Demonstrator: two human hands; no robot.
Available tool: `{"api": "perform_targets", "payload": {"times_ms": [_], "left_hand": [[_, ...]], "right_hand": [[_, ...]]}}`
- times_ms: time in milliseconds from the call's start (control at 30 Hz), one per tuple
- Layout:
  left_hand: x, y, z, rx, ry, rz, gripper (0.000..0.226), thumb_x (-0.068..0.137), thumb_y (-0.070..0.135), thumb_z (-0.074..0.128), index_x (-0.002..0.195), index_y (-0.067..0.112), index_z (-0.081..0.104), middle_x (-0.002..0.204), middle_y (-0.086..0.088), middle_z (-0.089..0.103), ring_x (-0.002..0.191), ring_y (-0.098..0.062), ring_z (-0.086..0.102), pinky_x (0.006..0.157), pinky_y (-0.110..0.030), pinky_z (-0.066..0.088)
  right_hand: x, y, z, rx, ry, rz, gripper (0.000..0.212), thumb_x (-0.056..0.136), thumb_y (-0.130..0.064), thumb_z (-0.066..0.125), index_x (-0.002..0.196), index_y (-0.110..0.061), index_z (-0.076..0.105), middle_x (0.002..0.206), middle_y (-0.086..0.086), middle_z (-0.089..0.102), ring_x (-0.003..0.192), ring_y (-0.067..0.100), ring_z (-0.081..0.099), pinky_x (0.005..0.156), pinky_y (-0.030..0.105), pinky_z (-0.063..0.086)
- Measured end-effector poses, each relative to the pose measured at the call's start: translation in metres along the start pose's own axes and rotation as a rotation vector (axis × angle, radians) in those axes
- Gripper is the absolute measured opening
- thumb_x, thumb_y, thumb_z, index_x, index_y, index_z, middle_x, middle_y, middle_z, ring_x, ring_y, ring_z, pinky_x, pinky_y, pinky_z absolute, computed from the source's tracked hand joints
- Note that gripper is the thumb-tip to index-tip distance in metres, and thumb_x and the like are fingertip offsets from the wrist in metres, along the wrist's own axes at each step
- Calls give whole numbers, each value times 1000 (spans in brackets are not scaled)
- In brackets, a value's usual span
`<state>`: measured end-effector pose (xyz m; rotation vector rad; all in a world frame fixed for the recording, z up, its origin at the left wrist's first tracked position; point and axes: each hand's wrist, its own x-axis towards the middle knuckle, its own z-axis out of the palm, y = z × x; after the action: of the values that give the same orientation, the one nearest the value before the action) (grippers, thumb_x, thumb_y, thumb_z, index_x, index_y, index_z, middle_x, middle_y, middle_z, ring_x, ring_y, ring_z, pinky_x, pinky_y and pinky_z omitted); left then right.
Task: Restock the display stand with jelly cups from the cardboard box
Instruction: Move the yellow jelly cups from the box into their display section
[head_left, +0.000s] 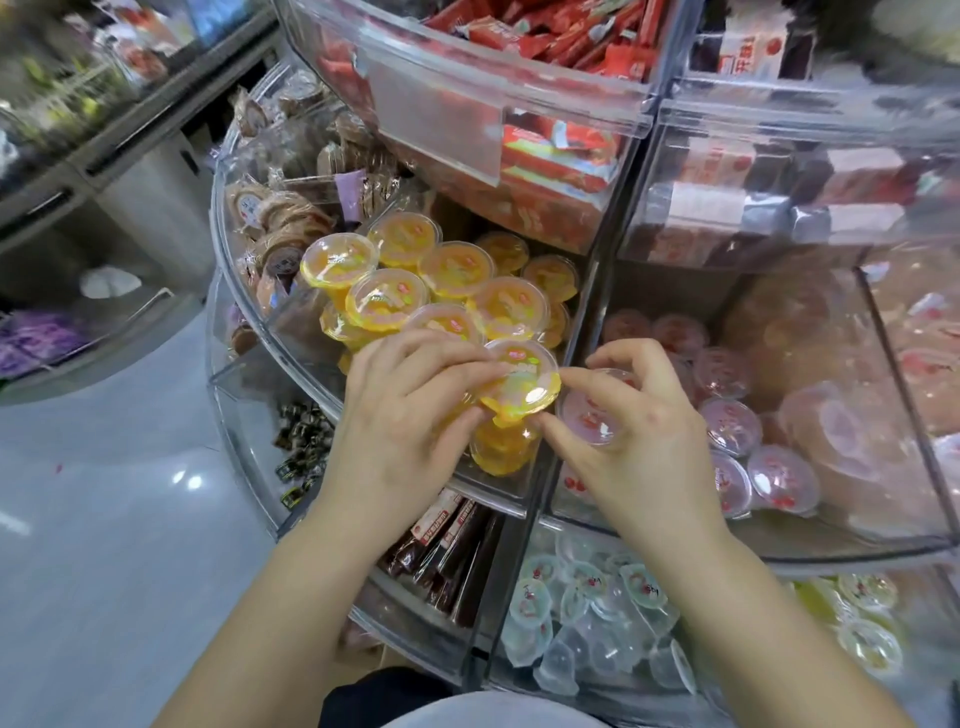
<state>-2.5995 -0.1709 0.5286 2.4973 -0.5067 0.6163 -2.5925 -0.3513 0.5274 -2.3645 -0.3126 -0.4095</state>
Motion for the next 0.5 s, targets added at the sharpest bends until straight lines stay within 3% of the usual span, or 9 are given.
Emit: {"api": "perform_targets", "payload": {"times_ms": [133, 233, 300, 433, 500], "left_hand": [[-1, 1, 0, 38, -10, -4, 30, 76, 21, 64, 104, 14, 69, 108, 3, 65, 109, -17, 50, 100, -35, 30], [-1, 4, 0, 78, -2, -7, 29, 76, 18, 65, 104, 12, 69, 112, -3, 64, 110, -21, 50, 100, -36, 30], [-2, 5, -1, 90, -5, -5, 31, 75, 15, 66, 106, 11, 69, 114, -5, 62, 111, -23, 48, 100, -37, 31], [-1, 11, -5, 10, -82, 84, 42, 75, 21, 68, 114, 6, 64, 118, -7, 58, 115, -28, 48, 105, -44, 32], [7, 23, -4, -60, -80, 113, 44, 78, 29, 67, 115, 6, 62, 117, -6, 58, 113, -28, 49, 106, -37, 30]], "right_hand": [[-3, 0, 1, -35, -54, 27, 33, 67, -32, 81, 95, -18, 72, 97, 1, 54, 81, 13, 56, 59, 34, 54], [-5, 4, -5, 96, -93, 89, 42, 63, -32, 81, 101, -20, 70, 99, -4, 52, 86, 0, 48, 78, 9, 43], [-7, 9, -12, 199, -114, 139, 44, 62, -28, 82, 103, -29, 66, 101, -8, 50, 97, -6, 46, 83, -2, 32], [-12, 24, -26, 336, -159, 241, 56, 66, -9, 71, 101, -45, 48, 116, -12, 49, 104, -19, 43, 80, -7, 28], [-12, 35, -31, 367, -154, 283, 57, 67, -7, 68, 104, -45, 45, 119, -11, 49, 103, -20, 43, 78, -6, 31]]}}
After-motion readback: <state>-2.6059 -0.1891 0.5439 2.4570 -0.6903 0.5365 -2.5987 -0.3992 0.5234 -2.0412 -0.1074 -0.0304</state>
